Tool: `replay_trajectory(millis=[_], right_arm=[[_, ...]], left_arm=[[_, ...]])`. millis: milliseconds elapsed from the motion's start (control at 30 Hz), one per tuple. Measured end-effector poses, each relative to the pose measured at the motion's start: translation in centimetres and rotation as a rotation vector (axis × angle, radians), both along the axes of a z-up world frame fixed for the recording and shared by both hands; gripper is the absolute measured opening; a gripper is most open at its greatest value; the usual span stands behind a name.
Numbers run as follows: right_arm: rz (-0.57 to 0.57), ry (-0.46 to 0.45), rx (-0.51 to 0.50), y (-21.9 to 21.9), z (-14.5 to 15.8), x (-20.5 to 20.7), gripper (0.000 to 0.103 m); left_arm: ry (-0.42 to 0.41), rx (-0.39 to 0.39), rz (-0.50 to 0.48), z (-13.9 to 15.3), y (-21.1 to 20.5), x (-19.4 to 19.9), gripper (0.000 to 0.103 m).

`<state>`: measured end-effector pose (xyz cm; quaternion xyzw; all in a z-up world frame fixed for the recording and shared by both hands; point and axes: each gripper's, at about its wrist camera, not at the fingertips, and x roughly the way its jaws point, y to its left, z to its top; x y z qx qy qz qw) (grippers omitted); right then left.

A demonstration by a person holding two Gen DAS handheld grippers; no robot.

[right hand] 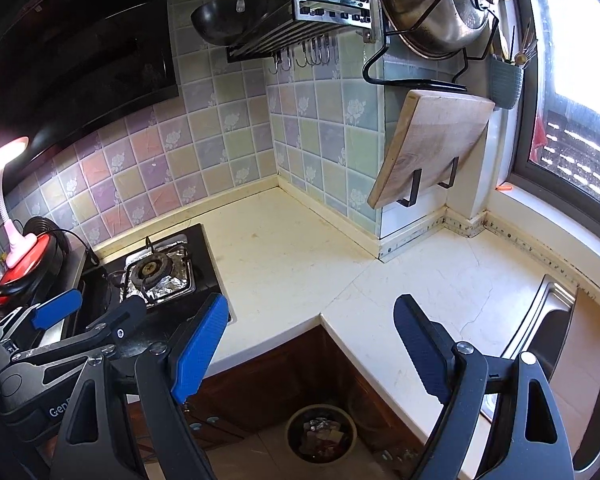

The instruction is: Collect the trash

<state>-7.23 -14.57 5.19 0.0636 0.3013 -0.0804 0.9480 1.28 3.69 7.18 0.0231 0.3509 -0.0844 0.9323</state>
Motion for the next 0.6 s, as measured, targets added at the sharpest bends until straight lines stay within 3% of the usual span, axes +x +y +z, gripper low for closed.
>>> replay_trajectory(millis=[600], right_arm=[[0.011, 0.012, 0.002, -0.18, -0.8, 0.45, 0.086]], left_arm=[[0.022, 0.003, 0.005, -0.66, 0.66, 0.27, 0.082]])
